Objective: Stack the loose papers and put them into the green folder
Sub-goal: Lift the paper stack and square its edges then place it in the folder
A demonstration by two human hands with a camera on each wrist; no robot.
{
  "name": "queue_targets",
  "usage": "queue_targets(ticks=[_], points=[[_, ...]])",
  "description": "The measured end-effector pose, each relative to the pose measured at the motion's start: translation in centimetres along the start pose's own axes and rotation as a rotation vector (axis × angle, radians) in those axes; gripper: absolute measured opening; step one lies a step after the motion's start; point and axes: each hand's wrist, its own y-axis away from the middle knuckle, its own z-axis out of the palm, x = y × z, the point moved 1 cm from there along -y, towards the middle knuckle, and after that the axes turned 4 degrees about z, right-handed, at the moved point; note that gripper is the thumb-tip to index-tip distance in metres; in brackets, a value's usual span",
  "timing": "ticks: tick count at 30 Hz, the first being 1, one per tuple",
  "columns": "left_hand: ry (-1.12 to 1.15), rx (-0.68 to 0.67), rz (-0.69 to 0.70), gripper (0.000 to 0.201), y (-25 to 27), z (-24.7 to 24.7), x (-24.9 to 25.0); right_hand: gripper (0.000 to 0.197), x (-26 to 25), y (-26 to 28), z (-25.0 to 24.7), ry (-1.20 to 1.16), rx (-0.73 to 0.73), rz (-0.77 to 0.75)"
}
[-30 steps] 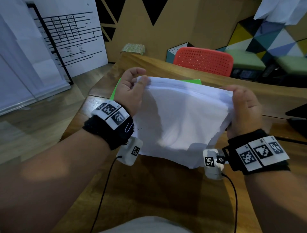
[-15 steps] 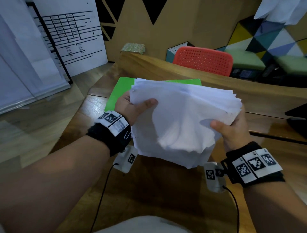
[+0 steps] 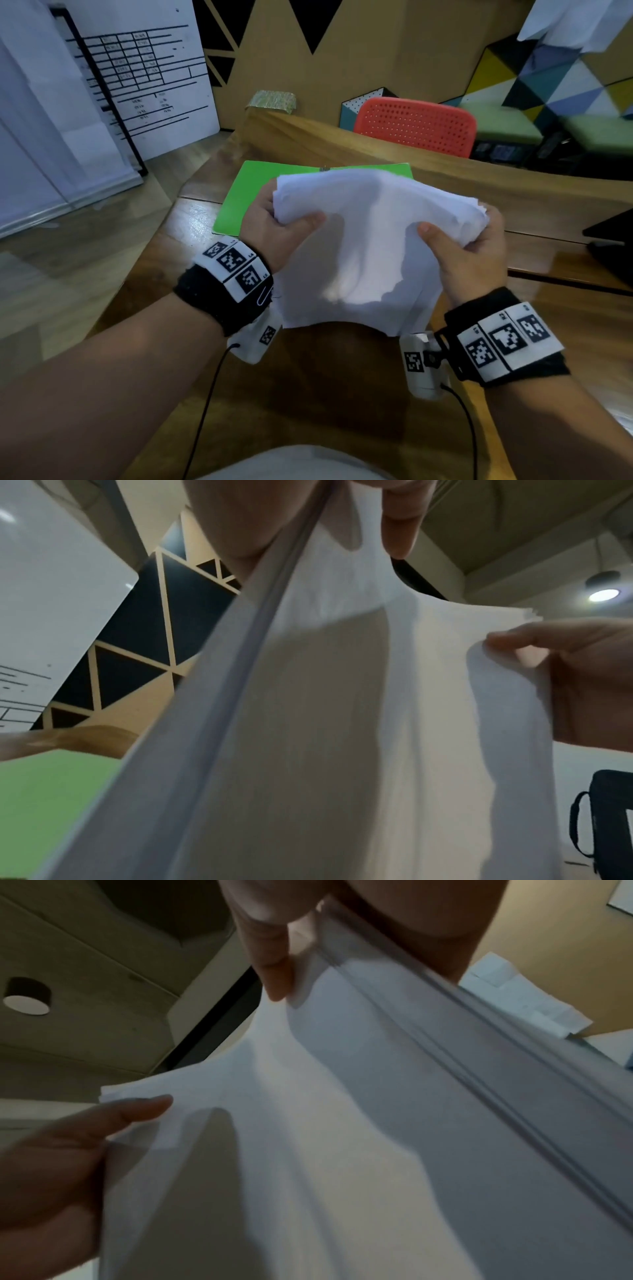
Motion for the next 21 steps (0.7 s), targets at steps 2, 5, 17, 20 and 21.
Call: queue_targets(ticks=[2, 5, 17, 20, 21], points=[[0.044, -0.006, 0.049, 0.049, 0.0, -0.3, 0.4, 0.048, -0.6, -0.1, -0.2, 0.019, 0.033, -0.093], [0.175, -0.063, 0.156, 0.051, -0.3, -0.9, 1.5, 0.055, -1.3, -0.3, -0.5, 0.093, -0.002, -0.254], [0.209, -0.047, 0.099, 0.006, -0.9, -0.8, 1.6, 0.039, -2.0, -0.4, -0.7, 0.245, -0.071, -0.282], [0.206, -0.032, 0.078, 0.005, -1.1, -0.8, 1.4, 0.038, -2.1, -0.5, -0.8, 0.285, -0.047, -0.305], [0.215, -0.017, 0.059, 0.008, -1.3, -0.8, 1.4, 0.037, -2.2, -0.6, -0.8, 0.272, -0.035, -0.298]])
